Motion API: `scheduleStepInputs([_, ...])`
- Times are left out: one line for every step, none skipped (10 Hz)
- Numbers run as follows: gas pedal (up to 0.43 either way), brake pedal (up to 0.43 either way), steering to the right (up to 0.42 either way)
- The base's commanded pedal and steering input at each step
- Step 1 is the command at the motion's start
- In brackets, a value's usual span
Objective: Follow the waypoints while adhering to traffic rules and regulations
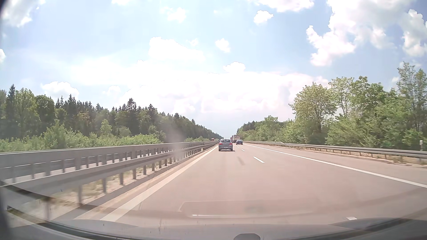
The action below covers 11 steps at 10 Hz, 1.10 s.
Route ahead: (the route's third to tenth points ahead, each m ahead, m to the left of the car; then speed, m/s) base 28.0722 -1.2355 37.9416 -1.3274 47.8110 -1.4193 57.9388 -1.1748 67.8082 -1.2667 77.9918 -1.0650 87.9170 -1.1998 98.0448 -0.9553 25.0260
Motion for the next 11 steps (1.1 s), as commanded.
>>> scheduleStepInputs([0.260, 0.000, -0.002])
scheduleStepInputs([0.260, 0.000, -0.001])
scheduleStepInputs([0.260, 0.000, -0.001])
scheduleStepInputs([0.248, 0.000, -0.001])
scheduleStepInputs([0.248, 0.000, -0.001])
scheduleStepInputs([0.260, 0.000, -0.001])
scheduleStepInputs([0.268, 0.000, -0.001])
scheduleStepInputs([0.287, 0.000, -0.002])
scheduleStepInputs([0.287, 0.000, -0.002])
scheduleStepInputs([0.287, 0.000, -0.002])
scheduleStepInputs([0.287, 0.000, -0.002])
